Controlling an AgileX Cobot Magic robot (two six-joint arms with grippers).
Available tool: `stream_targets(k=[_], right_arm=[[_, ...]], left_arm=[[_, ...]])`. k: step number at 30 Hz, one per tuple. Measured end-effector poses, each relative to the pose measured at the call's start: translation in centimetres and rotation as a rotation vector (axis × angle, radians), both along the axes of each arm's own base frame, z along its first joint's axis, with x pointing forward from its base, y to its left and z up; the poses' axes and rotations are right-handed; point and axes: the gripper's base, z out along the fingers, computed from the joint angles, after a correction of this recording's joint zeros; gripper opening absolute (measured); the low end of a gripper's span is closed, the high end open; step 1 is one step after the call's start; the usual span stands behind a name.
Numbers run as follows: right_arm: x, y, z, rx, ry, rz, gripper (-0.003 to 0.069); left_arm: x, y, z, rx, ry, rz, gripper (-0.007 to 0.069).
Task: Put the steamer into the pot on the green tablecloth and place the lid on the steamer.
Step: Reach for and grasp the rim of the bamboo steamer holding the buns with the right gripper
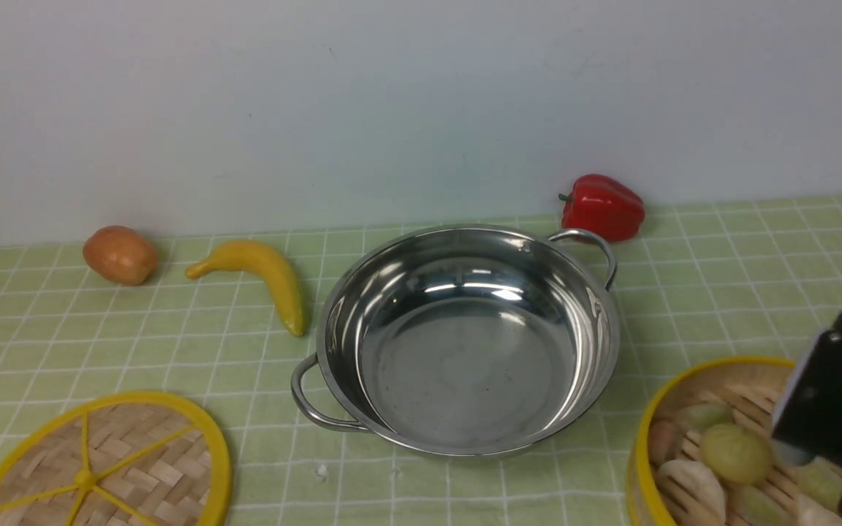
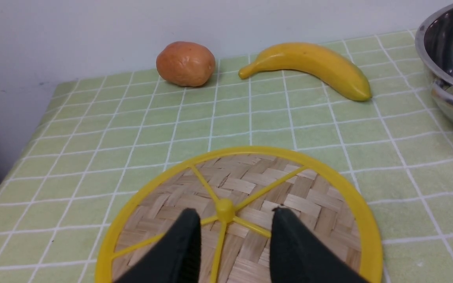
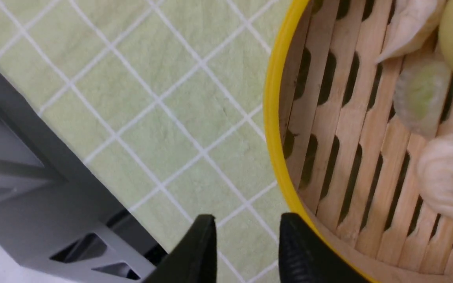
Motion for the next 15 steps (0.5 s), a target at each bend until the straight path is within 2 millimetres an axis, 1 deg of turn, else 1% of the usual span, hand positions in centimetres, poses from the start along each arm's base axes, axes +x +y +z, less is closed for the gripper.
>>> stream_targets(k=[3,4,6,9,10,15], right_arm=[[0.7,1.5,-1.1,-0.051,0.038,0.022,0.0243],[0.8,1.5,-1.2,-0.052,0.040,0.019,0.0243],[1.7,2.3,-2.3,-0.078,0.058,0.011,0.0243],[2.6,2.8,-3.5,-0.092,0.063,0.008,0.0252],[3.0,3.1,-4.0,-0.093,0.061,0.007,0.0262],[3.8,3.6,-5.3,-0.101,0.069,0.003,0.0320]], left_arm=[[0.0,0.0,0.0,0.000,0.000,0.000,0.0243],[0.0,0.0,0.0,0.000,0.000,0.000,0.0243],[0.0,0.0,0.0,0.000,0.000,0.000,0.0243],[0.0,0.0,0.0,0.000,0.000,0.000,0.0243],[0.0,0.0,0.0,0.000,0.000,0.000,0.0243],[0.0,0.0,0.0,0.000,0.000,0.000,0.0243]])
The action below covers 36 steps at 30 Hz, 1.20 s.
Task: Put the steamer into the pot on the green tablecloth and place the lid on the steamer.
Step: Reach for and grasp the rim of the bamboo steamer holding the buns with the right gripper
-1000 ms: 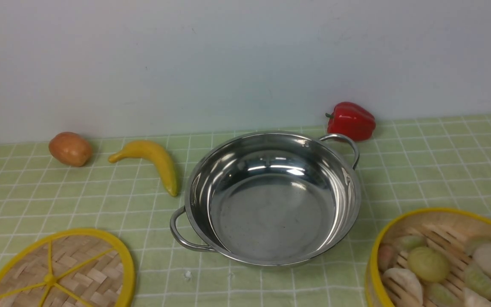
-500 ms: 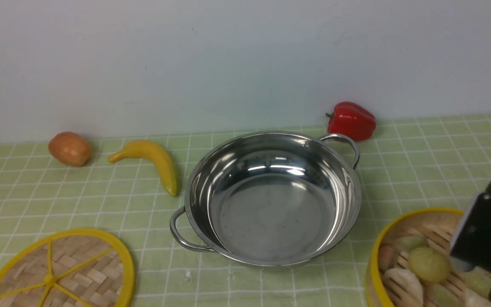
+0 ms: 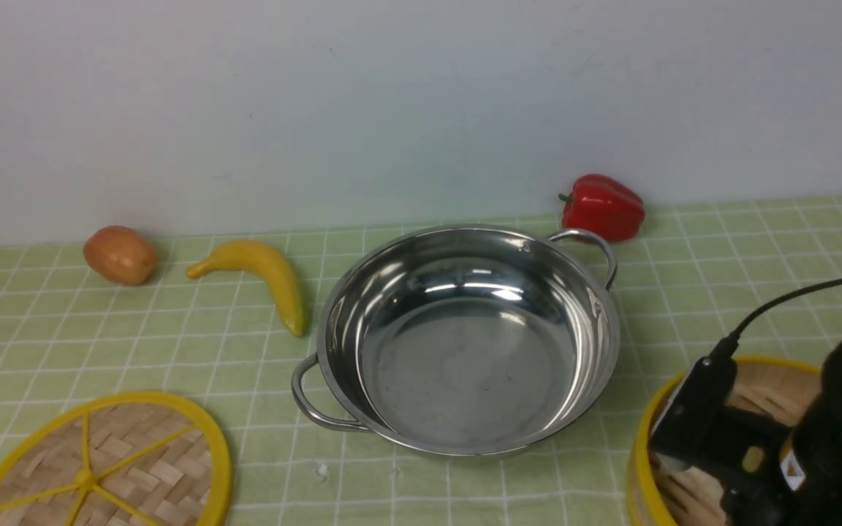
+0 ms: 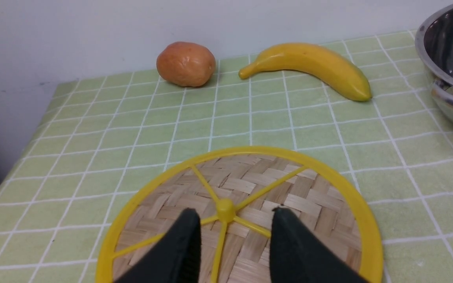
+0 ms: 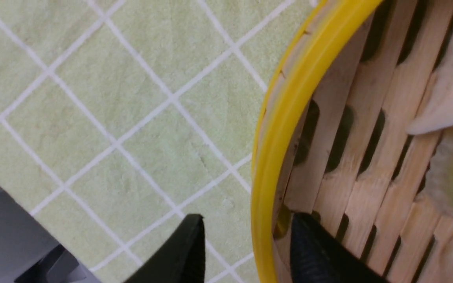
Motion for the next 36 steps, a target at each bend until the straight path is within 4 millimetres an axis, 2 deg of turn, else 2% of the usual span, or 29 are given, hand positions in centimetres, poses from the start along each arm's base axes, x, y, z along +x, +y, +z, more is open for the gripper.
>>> stream_targets(k=[3,9,12,23,24,26,28,29,30,36], right_arm=[[0.2,0.2,-0.3,0.002,-0.004,-0.001,0.0349],[0.8,0.5,-0.7,0.012,-0.021,-0.003,0.0363],[1.1,0.7,-1.8,-0.015,0.008,0.001,0.0363],[1.7,1.1,-4.2,-0.059,0.070,-0.047,0.0353],[1.7,1.1,-4.2,-0.059,0.069,-0.050,0.0344],[1.8,1.1,-4.2,-0.057,0.065,-0.069,0.0278],[1.8,1.1,-4.2,-0.060,0.063,-0.081,0.0159],[1.8,1.1,-4.2,-0.060,0.063,-0.083,0.0146],[1.7,1.1,-4.2,-0.059,0.070,-0.091,0.0062],[1.7,1.0,-4.1,-0.074,0.066,-0.099,0.0054]], left_arm=[[0.0,0.0,0.0,0.000,0.000,0.000,0.0243],[0.0,0.0,0.0,0.000,0.000,0.000,0.0243],[0.0,0.0,0.0,0.000,0.000,0.000,0.0243],[0.0,0.0,0.0,0.000,0.000,0.000,0.0243],[0.0,0.0,0.0,0.000,0.000,0.000,0.0243],[0.0,0.0,0.0,0.000,0.000,0.000,0.0243],[0.0,0.0,0.0,0.000,0.000,0.000,0.0243],[0.0,0.0,0.0,0.000,0.000,0.000,0.0243],[0.0,0.0,0.0,0.000,0.000,0.000,0.0243],[0.0,0.0,0.0,0.000,0.000,0.000,0.0243]])
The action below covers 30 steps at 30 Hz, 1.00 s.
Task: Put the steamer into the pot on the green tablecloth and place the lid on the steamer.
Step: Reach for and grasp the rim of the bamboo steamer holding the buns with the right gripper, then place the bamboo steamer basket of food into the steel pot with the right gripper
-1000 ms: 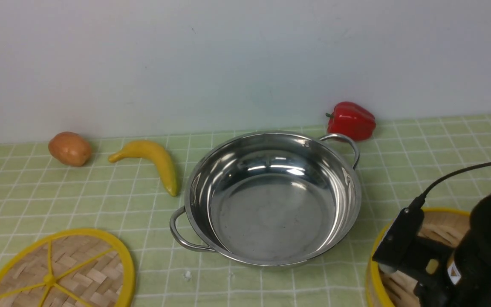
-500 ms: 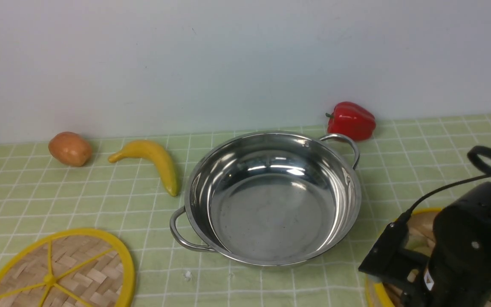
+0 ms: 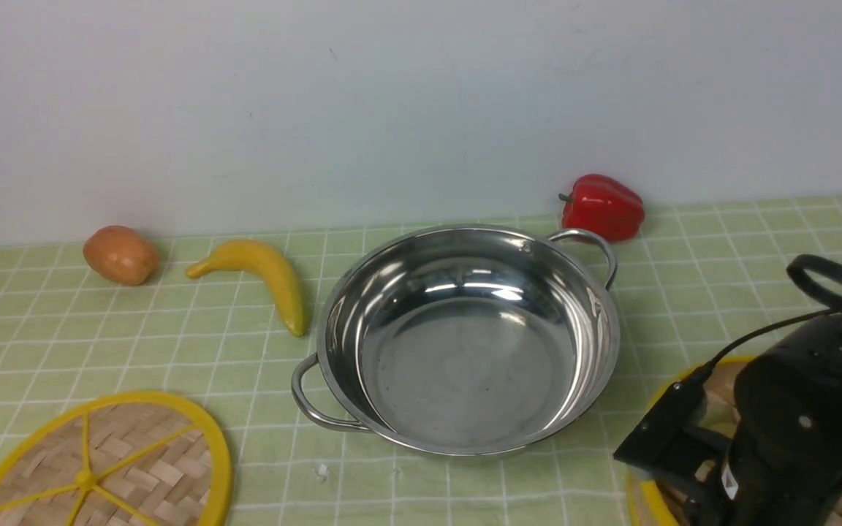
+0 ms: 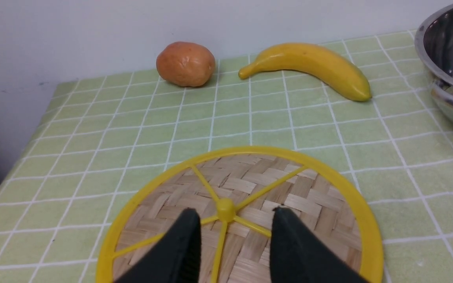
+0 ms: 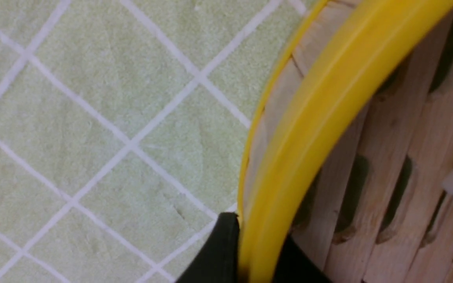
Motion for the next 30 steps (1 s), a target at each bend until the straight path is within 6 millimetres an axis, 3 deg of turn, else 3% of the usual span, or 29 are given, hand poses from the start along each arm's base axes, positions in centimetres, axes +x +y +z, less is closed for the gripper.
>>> stream_targets(k=[2,9,10,11,14,16,19,23,26,30], right_arm=[[-0.1,-0.2,0.3,-0.013,-0.004,0.002,0.0054],[-1.8,-2.6,4.9,-0.085,-0.096,-0.073,0.0057],[-2.2,-3.2,6.8,-0.082,-0.147,-0.093,0.0057],[-2.2,-3.2,6.9,-0.082,-0.152,-0.092,0.0057],[-2.2,-3.3,11.1,0.002,-0.277,-0.093,0.0057],[-2.0,-3.1,12.2,0.033,-0.306,-0.077,0.0057],[-0.9,-1.7,15.3,0.138,-0.381,0.007,0.0057],[1.4,0.8,17.0,0.230,-0.418,0.158,0.0057],[3.1,2.7,16.9,0.249,-0.413,0.252,0.0057],[5.9,7.3,15.4,0.252,-0.379,0.428,0.0057]], left_arm=[[0.0,0.0,0.0,0.000,0.000,0.000,0.0243],[0.0,0.0,0.0,0.000,0.000,0.000,0.0243],[0.0,0.0,0.0,0.000,0.000,0.000,0.0243],[0.0,0.0,0.0,0.000,0.000,0.000,0.0243],[0.0,0.0,0.0,0.000,0.000,0.000,0.0243],[0.0,0.0,0.0,0.000,0.000,0.000,0.0243],[0.0,0.0,0.0,0.000,0.000,0.000,0.0243],[0.0,0.0,0.0,0.000,0.000,0.000,0.0243],[0.0,0.0,0.0,0.000,0.000,0.000,0.0243],[0.0,0.0,0.0,0.000,0.000,0.000,0.0243]])
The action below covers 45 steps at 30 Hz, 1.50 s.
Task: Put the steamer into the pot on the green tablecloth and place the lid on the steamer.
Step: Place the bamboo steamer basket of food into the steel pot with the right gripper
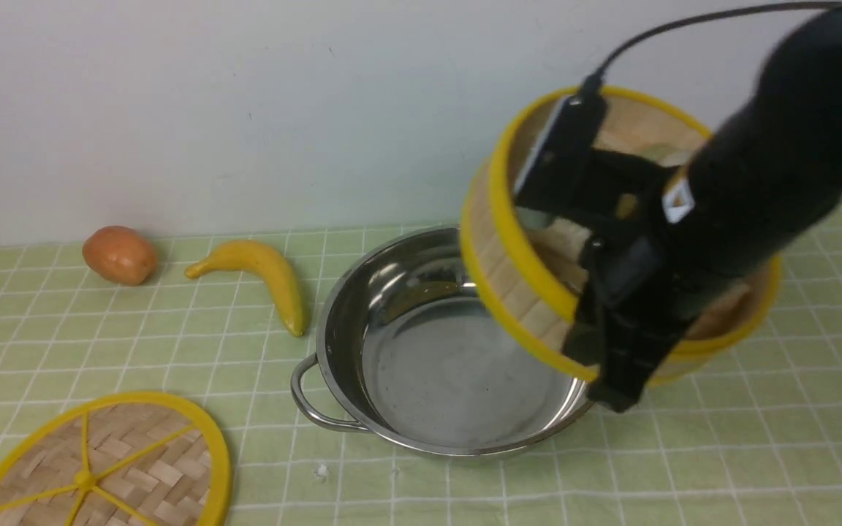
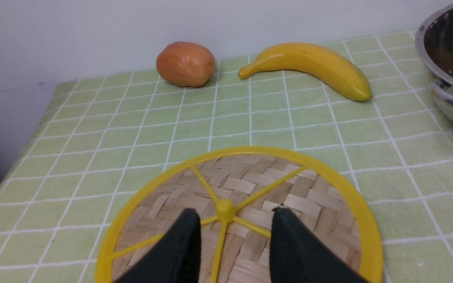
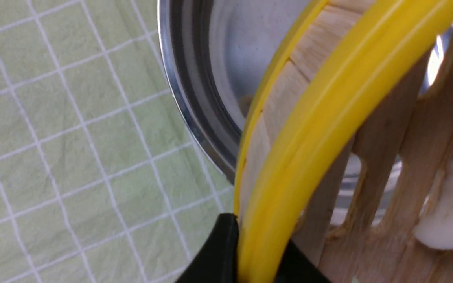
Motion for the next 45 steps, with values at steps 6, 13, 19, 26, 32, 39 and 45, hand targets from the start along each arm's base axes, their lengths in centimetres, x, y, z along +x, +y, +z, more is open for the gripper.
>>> stream_targets(k=[6,13,19,26,32,39,45], right_arm=[[2.3,5.2,-3.5,-0.062,0.028,0.144,0.0057],[3.9,7.5,-7.9,-0.144,0.077,0.184,0.0057],[4.5,7.8,-10.6,-0.216,0.110,0.205,0.0057],[4.6,8.0,-11.4,-0.223,0.127,0.222,0.0057],[4.8,8.1,-12.2,-0.238,0.132,0.224,0.0098],[5.0,8.2,-12.2,-0.240,0.125,0.211,0.0286],[4.8,7.9,-10.6,-0.221,0.106,0.173,0.0437]], left_arm=[[0.0,0.0,0.0,0.000,0.000,0.000,0.0243],[0.0,0.0,0.0,0.000,0.000,0.000,0.0243],[0.0,0.0,0.0,0.000,0.000,0.000,0.0243],[0.0,0.0,0.0,0.000,0.000,0.000,0.0243],[0.0,0.0,0.0,0.000,0.000,0.000,0.0243],[0.0,0.0,0.0,0.000,0.000,0.000,0.0243],[0.0,0.0,0.0,0.000,0.000,0.000,0.0243]])
